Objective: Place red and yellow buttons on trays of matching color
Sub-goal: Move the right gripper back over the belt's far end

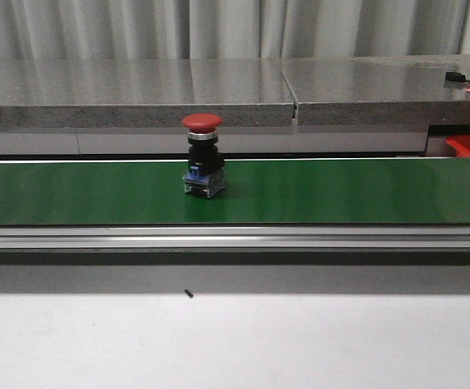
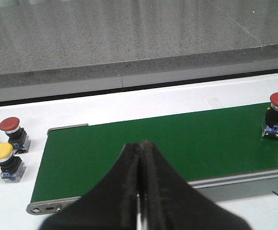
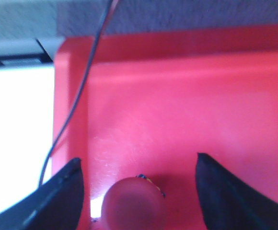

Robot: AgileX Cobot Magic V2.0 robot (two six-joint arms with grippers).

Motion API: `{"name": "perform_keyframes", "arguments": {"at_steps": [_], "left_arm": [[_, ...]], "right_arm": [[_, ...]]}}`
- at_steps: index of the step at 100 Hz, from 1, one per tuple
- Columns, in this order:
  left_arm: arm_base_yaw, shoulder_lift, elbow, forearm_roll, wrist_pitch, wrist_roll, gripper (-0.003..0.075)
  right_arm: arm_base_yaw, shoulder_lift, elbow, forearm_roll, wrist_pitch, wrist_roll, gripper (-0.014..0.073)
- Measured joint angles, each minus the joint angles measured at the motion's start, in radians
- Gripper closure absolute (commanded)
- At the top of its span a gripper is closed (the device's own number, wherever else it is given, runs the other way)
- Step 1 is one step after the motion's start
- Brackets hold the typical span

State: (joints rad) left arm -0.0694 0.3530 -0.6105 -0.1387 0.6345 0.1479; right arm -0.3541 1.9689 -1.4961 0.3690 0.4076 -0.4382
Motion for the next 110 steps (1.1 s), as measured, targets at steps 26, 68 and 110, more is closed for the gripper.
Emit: {"name": "perform_keyframes", "arguments": {"at_steps": [26, 68, 110], "left_arm": [[0.000, 0.000, 0.000, 0.000, 0.000, 0.000, 0.0741], [0.000, 0.000, 0.000, 0.000, 0.000, 0.000, 0.0741], [0.000, 0.000, 0.000, 0.000, 0.000, 0.000, 0.0741]], "right_arm": [[0.000, -0.153, 0.000, 0.009, 0.166, 0.000, 0.0092], [0.035, -0.431, 0.234, 0.052, 0.301, -0.008, 0.0092], [0.292, -0.555, 0.428, 0.032, 0.390, -0.040, 0.0092]]}}
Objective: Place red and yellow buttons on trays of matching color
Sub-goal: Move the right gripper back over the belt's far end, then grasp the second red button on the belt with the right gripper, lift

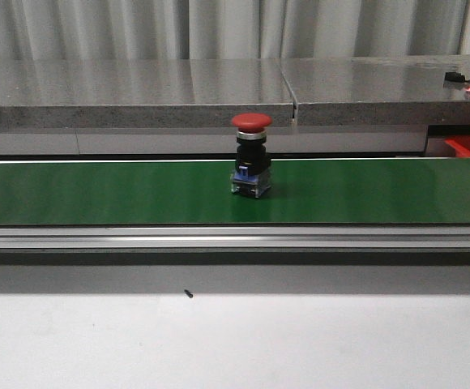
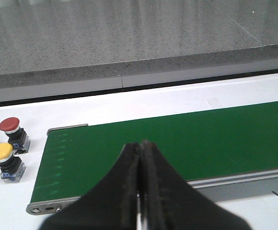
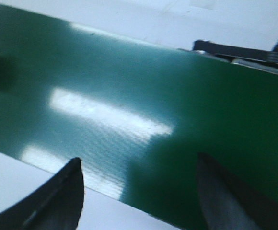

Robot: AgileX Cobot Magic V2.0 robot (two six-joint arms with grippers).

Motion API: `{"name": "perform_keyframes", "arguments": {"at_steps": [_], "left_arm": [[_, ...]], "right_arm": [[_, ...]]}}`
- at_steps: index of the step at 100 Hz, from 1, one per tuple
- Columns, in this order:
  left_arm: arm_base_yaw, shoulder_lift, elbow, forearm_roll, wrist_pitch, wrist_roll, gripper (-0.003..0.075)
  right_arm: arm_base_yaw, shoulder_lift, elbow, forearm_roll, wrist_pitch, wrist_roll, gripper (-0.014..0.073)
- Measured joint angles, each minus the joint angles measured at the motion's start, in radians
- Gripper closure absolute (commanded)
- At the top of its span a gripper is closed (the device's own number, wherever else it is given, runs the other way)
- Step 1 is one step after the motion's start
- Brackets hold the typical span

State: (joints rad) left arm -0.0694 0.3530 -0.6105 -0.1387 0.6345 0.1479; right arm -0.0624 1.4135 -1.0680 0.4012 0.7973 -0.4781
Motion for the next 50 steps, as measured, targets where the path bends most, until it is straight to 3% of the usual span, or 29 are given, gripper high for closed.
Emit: {"name": "perform_keyframes", "arguments": {"at_steps": [25, 50], "left_arm": [[0.000, 0.000, 0.000, 0.000, 0.000, 0.000, 0.0741], [0.000, 0.000, 0.000, 0.000, 0.000, 0.000, 0.0741]], "right_arm": [[0.178, -0.001, 0.004, -0.052, -0.032, 0.000, 0.0092], [0.245, 0.002, 0.004, -0.069, -0.051, 0.000, 0.0092]]}}
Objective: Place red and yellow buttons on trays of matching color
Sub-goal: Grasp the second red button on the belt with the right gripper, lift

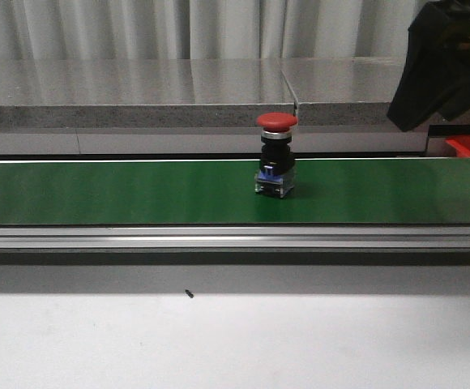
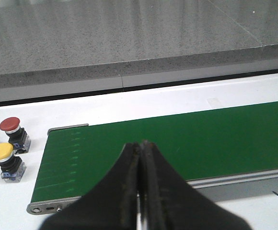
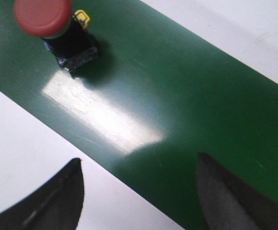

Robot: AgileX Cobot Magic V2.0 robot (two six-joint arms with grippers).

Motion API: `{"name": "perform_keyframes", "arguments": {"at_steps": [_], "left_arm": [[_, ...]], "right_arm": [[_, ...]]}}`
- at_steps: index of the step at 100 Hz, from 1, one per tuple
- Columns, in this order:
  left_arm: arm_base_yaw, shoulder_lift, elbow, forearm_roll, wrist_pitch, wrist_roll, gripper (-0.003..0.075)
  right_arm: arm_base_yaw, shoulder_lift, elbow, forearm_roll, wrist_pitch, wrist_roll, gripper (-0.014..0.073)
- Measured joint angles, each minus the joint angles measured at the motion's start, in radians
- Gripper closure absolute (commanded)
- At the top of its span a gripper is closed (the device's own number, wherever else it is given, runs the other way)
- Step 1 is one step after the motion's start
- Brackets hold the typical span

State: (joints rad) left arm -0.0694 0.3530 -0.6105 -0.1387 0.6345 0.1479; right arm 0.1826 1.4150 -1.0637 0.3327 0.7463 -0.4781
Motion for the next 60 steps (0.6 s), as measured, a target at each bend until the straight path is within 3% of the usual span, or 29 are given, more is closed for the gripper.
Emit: {"name": "perform_keyframes", "arguments": {"at_steps": [60], "left_arm": [[0.000, 0.000, 0.000, 0.000, 0.000, 0.000, 0.0741]], "right_arm": [[0.049, 0.150, -0.097, -0.008, -0.006, 0.000, 0.0092]]}}
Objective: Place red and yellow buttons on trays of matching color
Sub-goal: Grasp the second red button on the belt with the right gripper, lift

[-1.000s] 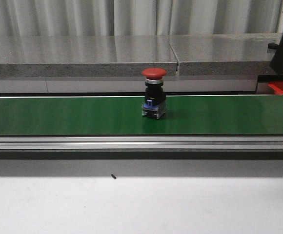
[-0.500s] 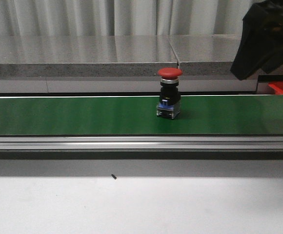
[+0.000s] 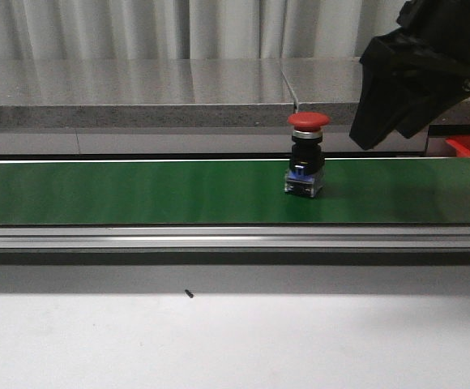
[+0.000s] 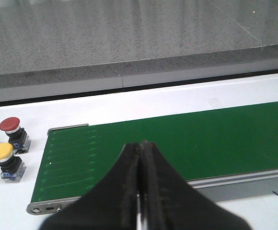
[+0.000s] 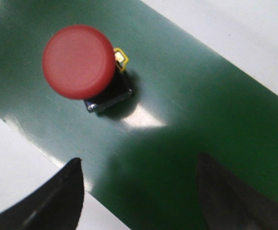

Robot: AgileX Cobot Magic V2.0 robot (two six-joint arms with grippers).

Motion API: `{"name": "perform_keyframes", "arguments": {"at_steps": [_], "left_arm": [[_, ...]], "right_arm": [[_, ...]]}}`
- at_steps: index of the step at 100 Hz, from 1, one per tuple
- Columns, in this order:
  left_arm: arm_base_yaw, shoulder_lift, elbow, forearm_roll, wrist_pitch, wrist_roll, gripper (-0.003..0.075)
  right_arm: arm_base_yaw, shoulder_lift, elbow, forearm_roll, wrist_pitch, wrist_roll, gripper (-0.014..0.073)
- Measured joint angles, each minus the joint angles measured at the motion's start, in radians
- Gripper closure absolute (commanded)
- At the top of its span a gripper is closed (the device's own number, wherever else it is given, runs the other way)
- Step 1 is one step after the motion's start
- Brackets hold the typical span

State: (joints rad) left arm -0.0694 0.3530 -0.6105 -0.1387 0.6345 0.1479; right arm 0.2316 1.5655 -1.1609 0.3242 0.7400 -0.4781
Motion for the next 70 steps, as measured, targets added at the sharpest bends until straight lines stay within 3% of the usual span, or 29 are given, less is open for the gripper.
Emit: {"name": "perform_keyframes", "arguments": {"at_steps": [70], "left_arm": [[0.000, 0.000, 0.000, 0.000, 0.000, 0.000, 0.0741]], "right_arm": [[0.032, 0.027, -0.007, 0.000, -0.113, 0.000, 0.0096]]}}
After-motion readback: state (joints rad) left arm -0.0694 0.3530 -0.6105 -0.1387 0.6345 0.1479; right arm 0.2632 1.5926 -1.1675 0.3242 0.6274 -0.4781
